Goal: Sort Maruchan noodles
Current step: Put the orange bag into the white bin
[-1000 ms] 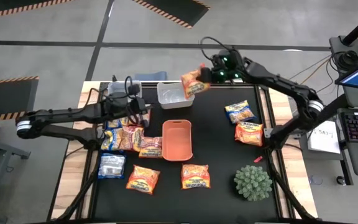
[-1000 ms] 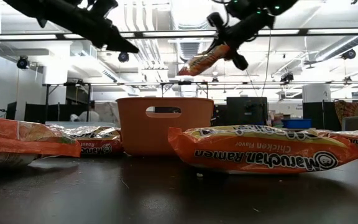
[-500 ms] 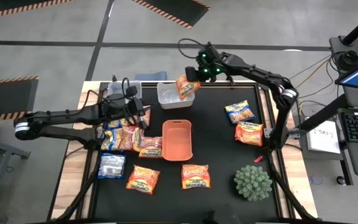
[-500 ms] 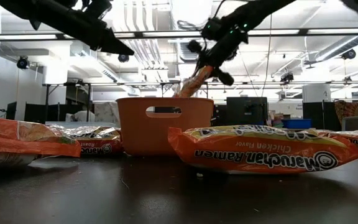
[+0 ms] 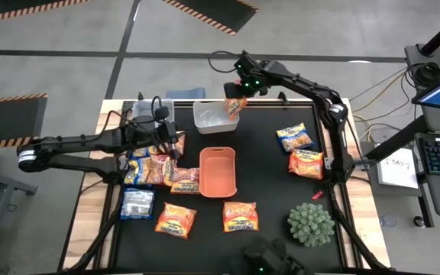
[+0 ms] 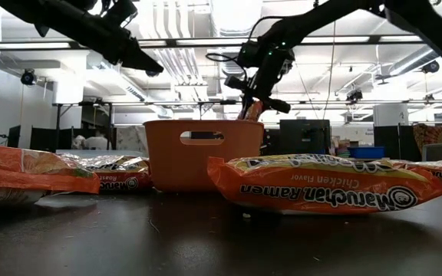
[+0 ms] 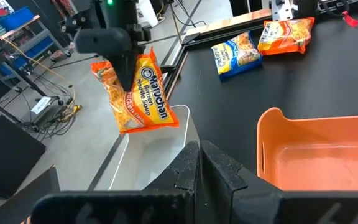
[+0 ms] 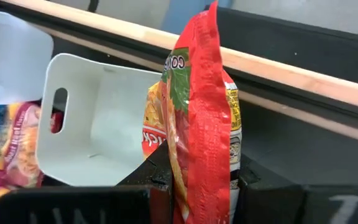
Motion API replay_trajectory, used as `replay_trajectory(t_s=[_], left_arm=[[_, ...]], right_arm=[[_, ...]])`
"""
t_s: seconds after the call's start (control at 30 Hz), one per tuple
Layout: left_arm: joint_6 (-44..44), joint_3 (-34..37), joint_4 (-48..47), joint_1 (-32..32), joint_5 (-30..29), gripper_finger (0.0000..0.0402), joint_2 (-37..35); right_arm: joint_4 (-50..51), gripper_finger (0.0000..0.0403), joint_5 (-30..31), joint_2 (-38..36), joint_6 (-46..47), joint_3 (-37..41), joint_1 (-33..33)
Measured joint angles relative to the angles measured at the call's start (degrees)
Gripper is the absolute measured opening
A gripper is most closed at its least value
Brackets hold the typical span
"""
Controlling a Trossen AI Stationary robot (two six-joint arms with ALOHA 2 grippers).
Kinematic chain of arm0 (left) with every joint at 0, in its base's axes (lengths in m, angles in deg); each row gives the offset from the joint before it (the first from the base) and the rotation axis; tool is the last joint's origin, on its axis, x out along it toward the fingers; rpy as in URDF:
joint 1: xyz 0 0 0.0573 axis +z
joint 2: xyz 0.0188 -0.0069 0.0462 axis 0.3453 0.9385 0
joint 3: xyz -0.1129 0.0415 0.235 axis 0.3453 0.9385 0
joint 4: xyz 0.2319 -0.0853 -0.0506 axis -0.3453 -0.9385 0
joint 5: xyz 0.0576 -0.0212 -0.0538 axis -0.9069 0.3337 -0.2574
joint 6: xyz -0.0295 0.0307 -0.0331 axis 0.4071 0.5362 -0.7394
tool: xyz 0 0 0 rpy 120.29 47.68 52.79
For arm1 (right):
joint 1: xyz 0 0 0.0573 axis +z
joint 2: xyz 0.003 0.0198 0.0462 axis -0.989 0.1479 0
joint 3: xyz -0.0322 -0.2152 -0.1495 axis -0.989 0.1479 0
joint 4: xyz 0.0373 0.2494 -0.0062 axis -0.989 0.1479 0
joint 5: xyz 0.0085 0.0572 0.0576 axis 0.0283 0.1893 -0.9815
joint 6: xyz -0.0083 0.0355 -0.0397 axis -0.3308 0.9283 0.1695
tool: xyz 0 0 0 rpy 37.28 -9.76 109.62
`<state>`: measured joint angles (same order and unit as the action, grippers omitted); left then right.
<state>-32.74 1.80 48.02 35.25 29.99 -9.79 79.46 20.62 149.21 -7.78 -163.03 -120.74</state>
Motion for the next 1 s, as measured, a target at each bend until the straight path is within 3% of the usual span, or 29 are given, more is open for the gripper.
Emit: replay_trajectory(t_s=[0.37, 0.83, 1.0], left_arm=[[0.3, 0.0, -0.1, 0.0, 0.0, 0.0, 0.1], [0.5, -0.1, 0.0, 0.0, 0.0, 0.0, 0.1], [0.5, -0.1, 0.0, 0.0, 0.0, 0.0, 0.1]], right_arm=[[2.6, 0.0063, -0.4, 2.6, -1.3, -2.0, 0.4], [2.8, 0.0123, -0.4, 2.6, -2.4, -1.6, 1.4], [2.8, 0.0121, -0.4, 2.6, -2.3, -1.6, 1.5]])
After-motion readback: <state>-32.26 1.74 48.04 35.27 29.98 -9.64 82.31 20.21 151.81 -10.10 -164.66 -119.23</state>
